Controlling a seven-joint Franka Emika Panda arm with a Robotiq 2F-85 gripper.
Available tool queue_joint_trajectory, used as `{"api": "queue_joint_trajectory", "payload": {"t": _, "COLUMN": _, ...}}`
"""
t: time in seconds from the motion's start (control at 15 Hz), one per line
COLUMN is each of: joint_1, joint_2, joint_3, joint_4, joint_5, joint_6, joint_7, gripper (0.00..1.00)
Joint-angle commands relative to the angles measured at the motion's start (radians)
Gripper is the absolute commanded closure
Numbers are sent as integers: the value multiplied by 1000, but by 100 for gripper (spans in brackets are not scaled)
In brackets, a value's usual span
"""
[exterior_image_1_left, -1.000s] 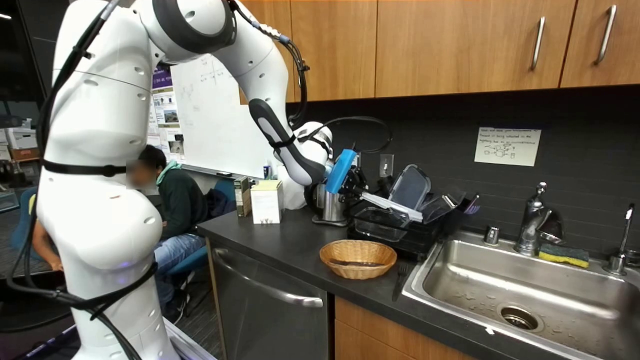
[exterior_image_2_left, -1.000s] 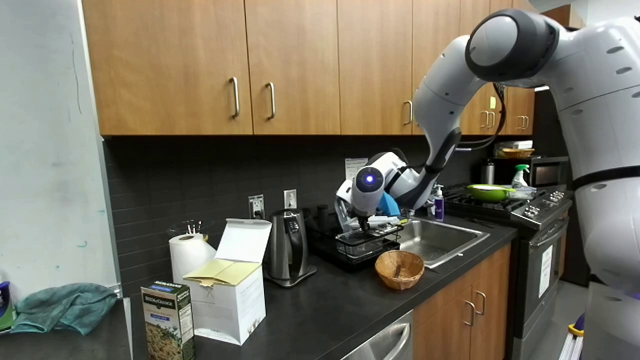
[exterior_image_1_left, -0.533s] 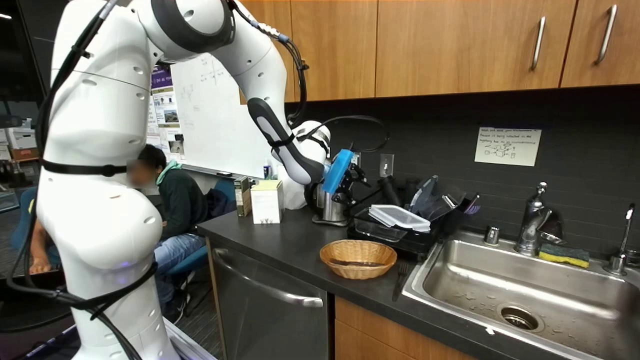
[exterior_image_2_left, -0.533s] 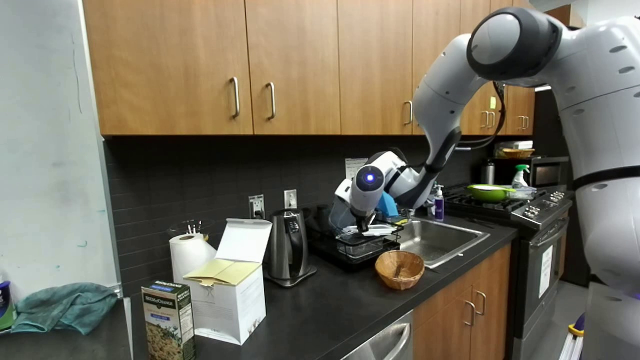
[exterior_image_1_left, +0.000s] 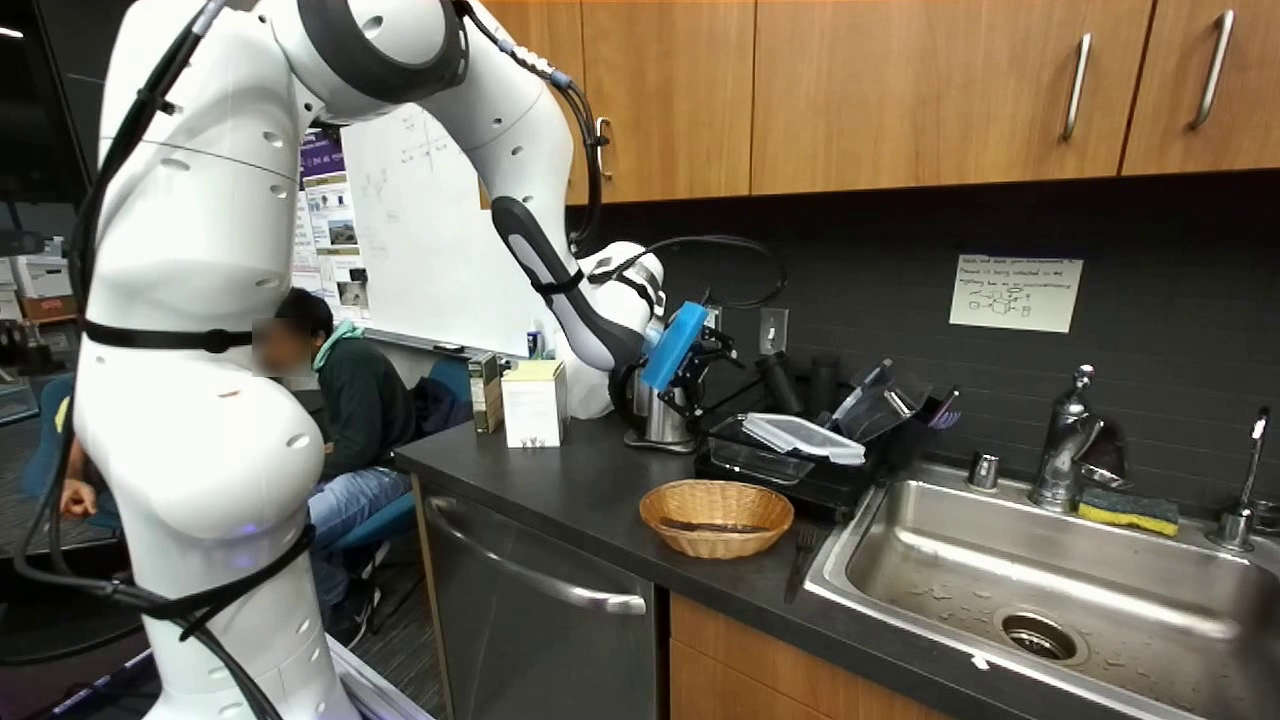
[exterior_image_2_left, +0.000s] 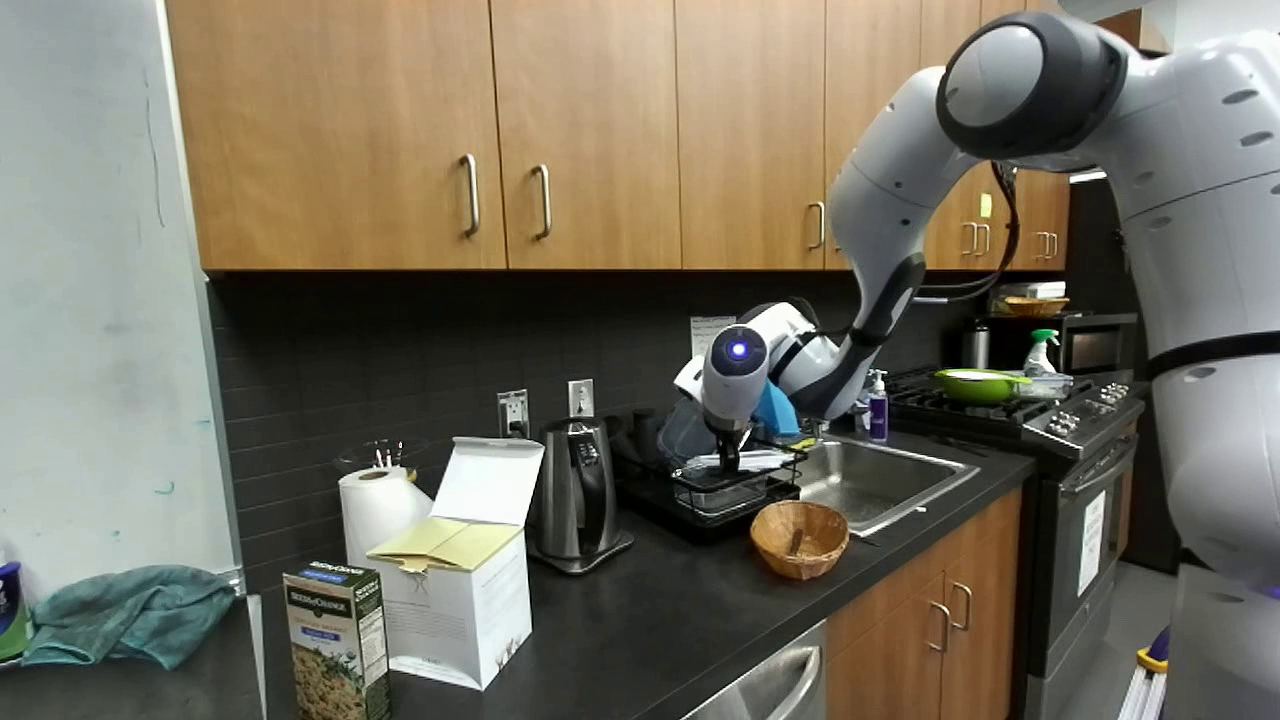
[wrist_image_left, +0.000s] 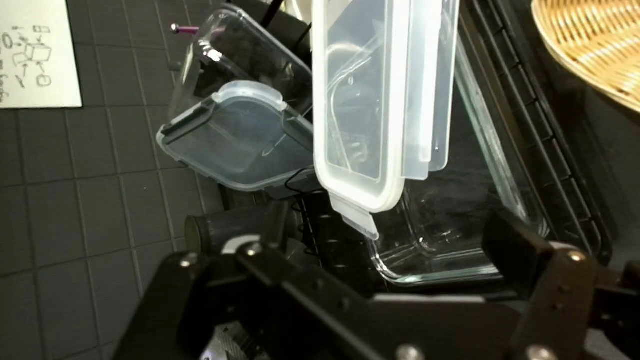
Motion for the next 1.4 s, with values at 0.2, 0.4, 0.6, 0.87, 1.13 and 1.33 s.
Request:
{"api": "queue_joint_trajectory", "payload": {"t": 0.2, "joint_1": -33, "joint_2": -15, "joint_3": -10, "joint_4": -27, "joint_5": 242, "joint_6": 3, "joint_7": -99, "gripper": 0}}
{"api": "queue_joint_trajectory", "payload": {"t": 0.4, "joint_1": -39, "joint_2": 3, "joint_3": -4, "joint_4": 10, "joint_5": 319, "joint_6": -8, "joint_7": -119, "gripper": 0}}
{"api": "queue_joint_trajectory", "payload": {"t": 0.6, "joint_1": -37, "joint_2": 21, "joint_3": -1, "joint_4": 46, "joint_5": 379, "joint_6": -15, "joint_7": -137, "gripper": 0}}
{"api": "queue_joint_trajectory", "payload": {"t": 0.87, "joint_1": -35, "joint_2": 59, "joint_3": 1, "joint_4": 95, "joint_5": 430, "joint_6": -25, "joint_7": -141, "gripper": 0}}
{"api": "queue_joint_trajectory", "payload": {"t": 1.13, "joint_1": -29, "joint_2": 114, "joint_3": 2, "joint_4": 148, "joint_5": 443, "joint_6": -41, "joint_7": -131, "gripper": 0}}
{"api": "queue_joint_trajectory", "payload": {"t": 1.33, "joint_1": -25, "joint_2": 153, "joint_3": 4, "joint_4": 181, "joint_5": 448, "joint_6": -52, "joint_7": -132, "gripper": 0}}
